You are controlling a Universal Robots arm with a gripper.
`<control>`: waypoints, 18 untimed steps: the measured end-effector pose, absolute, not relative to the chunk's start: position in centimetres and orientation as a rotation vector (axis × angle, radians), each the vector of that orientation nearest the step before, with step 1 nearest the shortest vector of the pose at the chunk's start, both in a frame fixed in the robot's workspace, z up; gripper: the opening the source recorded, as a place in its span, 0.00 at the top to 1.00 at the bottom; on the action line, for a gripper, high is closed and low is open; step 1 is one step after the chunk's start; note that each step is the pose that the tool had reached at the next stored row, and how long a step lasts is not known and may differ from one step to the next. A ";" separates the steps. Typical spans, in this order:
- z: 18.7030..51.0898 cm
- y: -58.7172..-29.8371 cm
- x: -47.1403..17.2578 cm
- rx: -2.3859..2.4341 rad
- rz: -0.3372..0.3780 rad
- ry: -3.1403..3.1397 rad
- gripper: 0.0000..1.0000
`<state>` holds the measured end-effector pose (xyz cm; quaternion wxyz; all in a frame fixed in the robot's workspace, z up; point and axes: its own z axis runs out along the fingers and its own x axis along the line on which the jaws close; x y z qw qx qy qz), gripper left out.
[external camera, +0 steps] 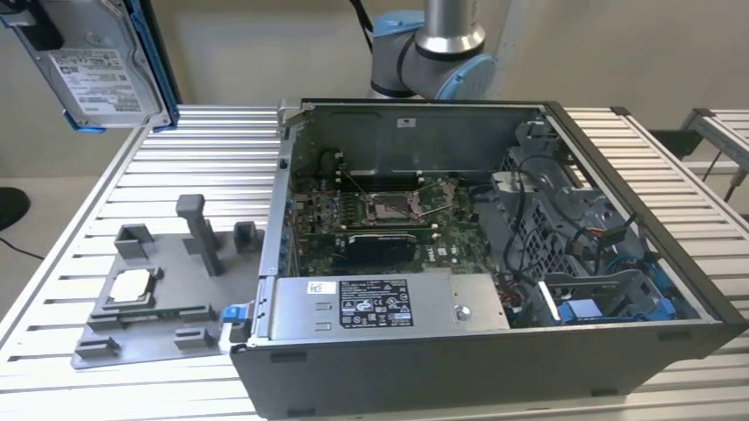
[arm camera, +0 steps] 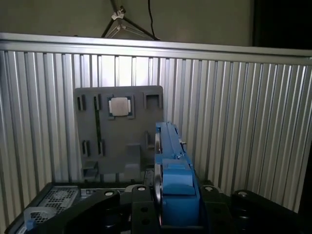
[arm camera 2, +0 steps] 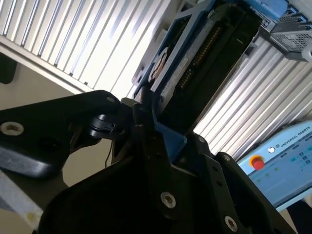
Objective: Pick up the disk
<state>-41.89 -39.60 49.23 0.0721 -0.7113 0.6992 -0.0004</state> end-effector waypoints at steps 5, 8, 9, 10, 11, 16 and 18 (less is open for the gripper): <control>49.2 -39.5 -41.2 -2.137 -0.001 2.101 1.00; 49.2 -39.5 -40.3 -2.138 -0.001 2.101 1.00; 49.2 -39.4 -40.0 -2.138 -0.001 2.101 1.00; 49.2 -39.4 -39.7 -2.138 -0.001 2.101 1.00; 49.2 -39.4 -39.4 -2.138 -0.001 2.101 1.00; 49.2 -39.4 -38.1 -2.138 -0.001 2.101 1.00; 49.2 -39.3 -37.6 -2.138 -0.001 2.100 1.00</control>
